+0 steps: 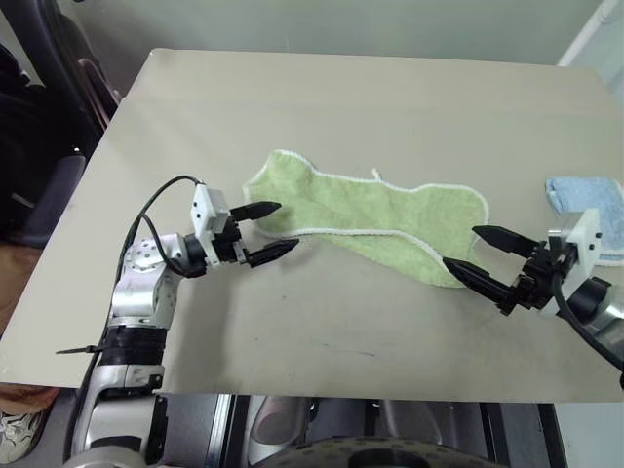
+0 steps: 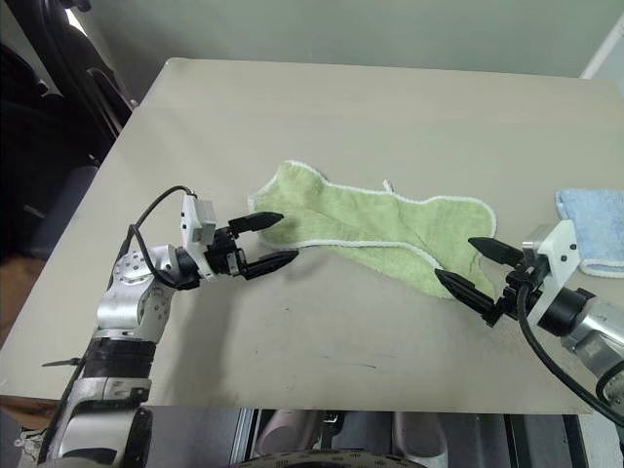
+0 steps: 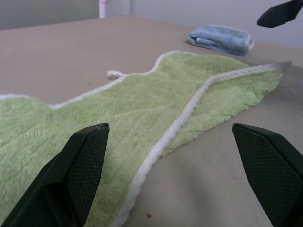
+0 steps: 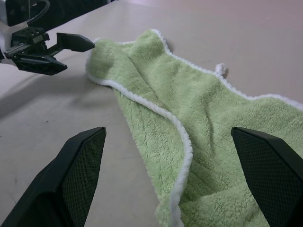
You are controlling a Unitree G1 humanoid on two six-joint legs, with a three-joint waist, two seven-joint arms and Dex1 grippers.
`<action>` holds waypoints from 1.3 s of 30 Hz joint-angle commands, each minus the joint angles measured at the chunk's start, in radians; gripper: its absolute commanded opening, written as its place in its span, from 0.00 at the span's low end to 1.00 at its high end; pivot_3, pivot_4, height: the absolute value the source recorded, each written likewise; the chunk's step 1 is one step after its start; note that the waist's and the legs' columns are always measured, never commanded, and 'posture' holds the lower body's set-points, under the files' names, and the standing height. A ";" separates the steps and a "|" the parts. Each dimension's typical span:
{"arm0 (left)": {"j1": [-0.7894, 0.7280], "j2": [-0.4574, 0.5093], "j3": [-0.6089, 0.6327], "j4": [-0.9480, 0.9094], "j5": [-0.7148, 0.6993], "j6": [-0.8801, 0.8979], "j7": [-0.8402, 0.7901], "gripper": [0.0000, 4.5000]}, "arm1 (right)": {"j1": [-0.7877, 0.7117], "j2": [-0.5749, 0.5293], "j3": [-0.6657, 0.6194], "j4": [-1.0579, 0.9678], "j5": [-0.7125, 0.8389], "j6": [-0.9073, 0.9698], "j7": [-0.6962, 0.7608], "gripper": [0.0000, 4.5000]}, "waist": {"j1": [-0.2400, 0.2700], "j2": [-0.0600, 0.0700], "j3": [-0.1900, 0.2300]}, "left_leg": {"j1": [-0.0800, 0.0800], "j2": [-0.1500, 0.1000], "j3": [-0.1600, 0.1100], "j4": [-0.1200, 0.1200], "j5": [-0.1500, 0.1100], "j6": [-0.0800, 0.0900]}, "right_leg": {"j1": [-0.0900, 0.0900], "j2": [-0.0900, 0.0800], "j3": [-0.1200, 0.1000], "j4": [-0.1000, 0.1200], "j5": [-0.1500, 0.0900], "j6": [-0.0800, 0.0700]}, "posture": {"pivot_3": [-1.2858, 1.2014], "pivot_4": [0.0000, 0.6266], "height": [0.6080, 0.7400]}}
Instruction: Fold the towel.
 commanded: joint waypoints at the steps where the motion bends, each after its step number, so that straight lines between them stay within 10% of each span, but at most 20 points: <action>1: 0.012 -0.006 0.009 -0.050 -0.011 -0.005 0.020 1.00 | -0.014 -0.003 -0.006 -0.010 0.006 -0.018 0.008 0.99 | 0.000 0.000 0.000 | 0.000 0.000 0.000 0.000 0.000 0.000 | 0.000 0.000 0.000 0.000 0.000 0.000 | 0.52 0.24 0.95; 16: 0.091 -0.022 0.003 -0.184 -0.031 0.038 0.091 1.00 | -0.239 -0.005 0.008 0.219 -0.030 0.021 -0.064 0.99 | -0.003 -0.001 0.000 | 0.001 0.000 -0.001 0.000 0.000 -0.001 | -0.001 0.000 0.000 0.000 0.003 -0.002 | 0.52 0.24 0.95; 21: 0.083 -0.032 -0.007 -0.227 -0.032 0.054 0.127 1.00 | -0.498 -0.027 0.084 0.532 -0.035 0.177 -0.076 0.99 | -0.008 -0.001 0.000 | 0.001 0.000 0.000 0.000 0.000 -0.001 | 0.000 0.000 0.000 0.000 0.005 -0.002 | 0.52 0.24 0.95; 39: 0.137 -0.045 -0.017 -0.290 -0.023 0.041 0.193 1.00 | -0.988 0.040 0.398 1.519 -0.517 -0.183 0.243 0.99 | 0.005 0.000 0.000 | 0.001 0.001 -0.002 -0.010 0.007 0.002 | -0.006 0.000 -0.004 0.002 0.008 -0.002 | 0.52 0.24 0.95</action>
